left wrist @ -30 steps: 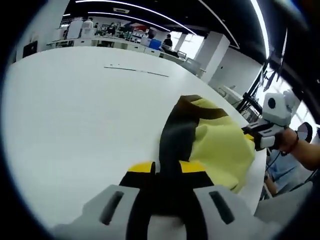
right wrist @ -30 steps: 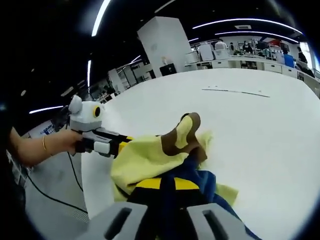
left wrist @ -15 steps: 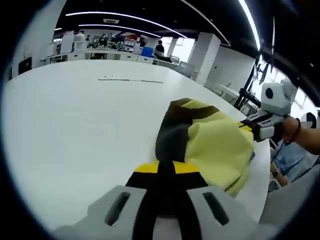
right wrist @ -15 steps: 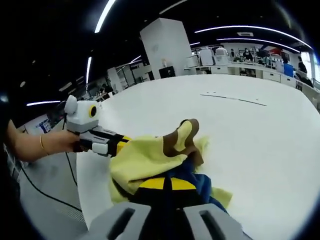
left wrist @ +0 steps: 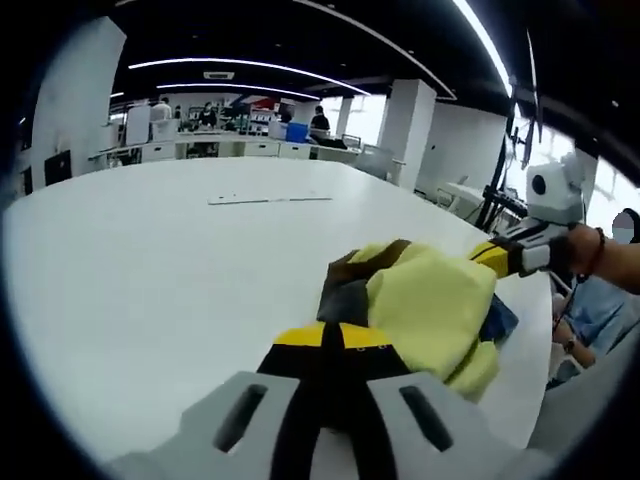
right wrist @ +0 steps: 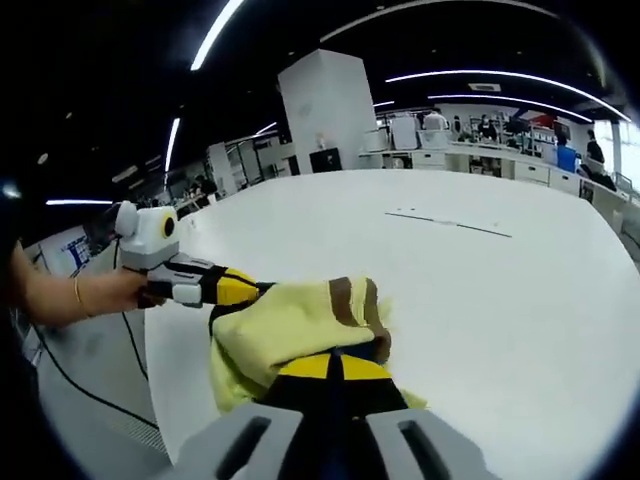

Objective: Fold the garment on the visible template until the final outline fits inside the template.

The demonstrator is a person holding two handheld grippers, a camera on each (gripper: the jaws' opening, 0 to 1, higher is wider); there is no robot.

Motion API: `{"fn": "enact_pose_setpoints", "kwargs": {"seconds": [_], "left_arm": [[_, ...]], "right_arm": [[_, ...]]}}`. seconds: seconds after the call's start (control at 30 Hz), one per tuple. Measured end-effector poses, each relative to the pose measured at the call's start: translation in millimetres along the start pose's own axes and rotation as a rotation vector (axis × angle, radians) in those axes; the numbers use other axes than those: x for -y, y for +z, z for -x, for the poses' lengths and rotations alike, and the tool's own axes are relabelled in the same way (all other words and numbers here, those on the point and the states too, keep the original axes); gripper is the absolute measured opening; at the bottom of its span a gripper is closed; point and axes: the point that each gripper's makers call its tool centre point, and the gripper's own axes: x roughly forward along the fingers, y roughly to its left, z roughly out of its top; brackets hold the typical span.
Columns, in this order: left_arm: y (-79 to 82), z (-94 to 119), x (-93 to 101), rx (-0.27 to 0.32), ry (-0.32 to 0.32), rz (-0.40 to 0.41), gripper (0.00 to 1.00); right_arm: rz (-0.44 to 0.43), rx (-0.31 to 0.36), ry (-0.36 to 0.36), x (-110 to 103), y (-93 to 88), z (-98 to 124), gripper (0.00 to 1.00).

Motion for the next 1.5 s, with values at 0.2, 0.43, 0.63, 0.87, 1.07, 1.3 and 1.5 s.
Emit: {"fn": "enact_pose_setpoints", "kwargs": {"seconds": [0.2, 0.43, 0.63, 0.87, 1.07, 1.3, 1.5], "left_arm": [[19.4, 6, -2.5, 0.017, 0.018, -0.043, 0.0], [51.6, 12, -1.2, 0.097, 0.056, -0.033, 0.0], [83.7, 15, -3.7, 0.172, 0.091, -0.031, 0.0], [111.7, 9, -7.9, 0.233, 0.12, -0.02, 0.0], [137.6, -9, -15.8, 0.287, 0.137, -0.009, 0.0], [154.7, -33, -30.9, 0.324, 0.18, 0.012, 0.0], [151.3, -61, -54.1, 0.317, 0.233, 0.049, 0.0]], "right_arm": [[0.014, 0.031, -0.033, 14, 18.3, 16, 0.0], [0.015, 0.056, -0.058, 27, 35.0, 30, 0.0], [0.007, 0.089, -0.102, 48, 51.9, 48, 0.0], [0.016, 0.115, -0.141, 75, 69.4, 62, 0.0], [-0.013, 0.152, -0.171, 105, 89.5, 61, 0.0], [-0.021, 0.16, -0.229, 137, 108.2, 53, 0.0], [-0.057, 0.16, -0.285, 167, 113.6, 41, 0.0]]}}
